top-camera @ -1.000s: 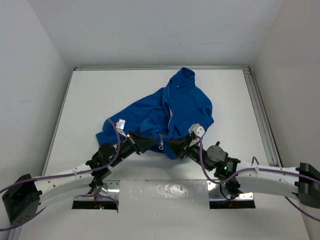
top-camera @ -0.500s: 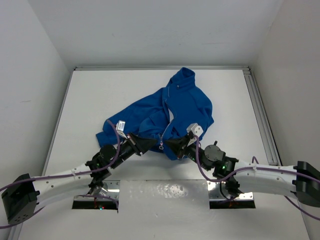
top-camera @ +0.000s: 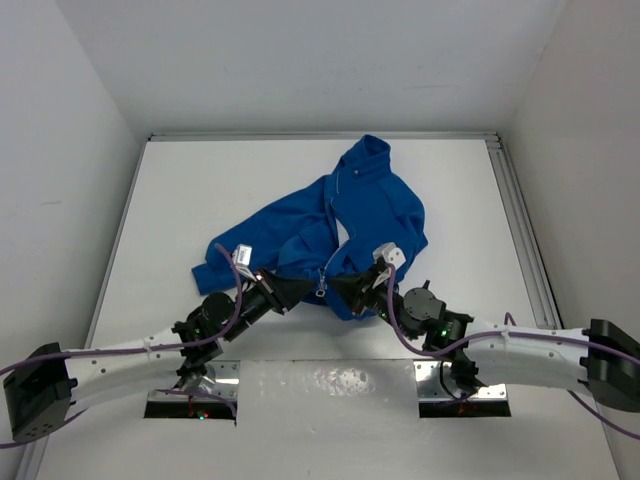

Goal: Zip up the jacket

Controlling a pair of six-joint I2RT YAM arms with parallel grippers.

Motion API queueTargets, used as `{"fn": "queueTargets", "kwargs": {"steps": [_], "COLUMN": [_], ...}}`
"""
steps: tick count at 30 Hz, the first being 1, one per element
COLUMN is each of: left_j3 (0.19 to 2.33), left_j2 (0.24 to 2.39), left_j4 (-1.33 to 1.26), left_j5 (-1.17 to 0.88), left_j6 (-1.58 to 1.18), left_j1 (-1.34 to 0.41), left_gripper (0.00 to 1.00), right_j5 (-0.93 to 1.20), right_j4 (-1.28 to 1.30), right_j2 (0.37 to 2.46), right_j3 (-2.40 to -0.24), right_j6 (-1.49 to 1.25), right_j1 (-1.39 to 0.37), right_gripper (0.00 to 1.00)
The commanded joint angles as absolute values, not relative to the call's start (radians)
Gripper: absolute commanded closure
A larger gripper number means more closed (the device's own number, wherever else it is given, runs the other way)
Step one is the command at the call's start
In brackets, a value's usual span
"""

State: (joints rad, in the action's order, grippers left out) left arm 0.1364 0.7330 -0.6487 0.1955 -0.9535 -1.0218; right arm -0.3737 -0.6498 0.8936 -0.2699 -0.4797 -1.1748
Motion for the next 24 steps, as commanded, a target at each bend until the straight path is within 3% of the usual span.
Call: {"fn": "queueTargets", "kwargs": {"steps": [1, 9, 16, 24], "left_j3": [0.155, 0.178, 0.153, 0.192], "left_j2": [0.736, 0.726, 0.739, 0.764], "left_j4": [-0.726, -0.651, -0.611, -0.563], "left_j5": [0.153, 0.109, 0.123, 0.083], "left_j6": [-0.925, -0.930, -0.927, -0.922], "left_j1": [-1.048, -1.048, -1.048, -1.048], "left_gripper": [1.00, 1.00, 1.00, 1.00], "right_j5": [-0.416, -0.380, -0.390, -0.497], "right_j4": [-0.722, -0.724, -0.556, -0.382], "right_j2": [0.911, 0.894, 0.871, 0.985], "right_j3": [-0.327, -0.347, -0.422, -0.552], "right_j6": [-0.505, -0.499, -0.540, -0.540], "right_j1": [-1.177, -1.178, -1.177, -1.175], "right_gripper": [1.00, 1.00, 1.00, 1.00]}}
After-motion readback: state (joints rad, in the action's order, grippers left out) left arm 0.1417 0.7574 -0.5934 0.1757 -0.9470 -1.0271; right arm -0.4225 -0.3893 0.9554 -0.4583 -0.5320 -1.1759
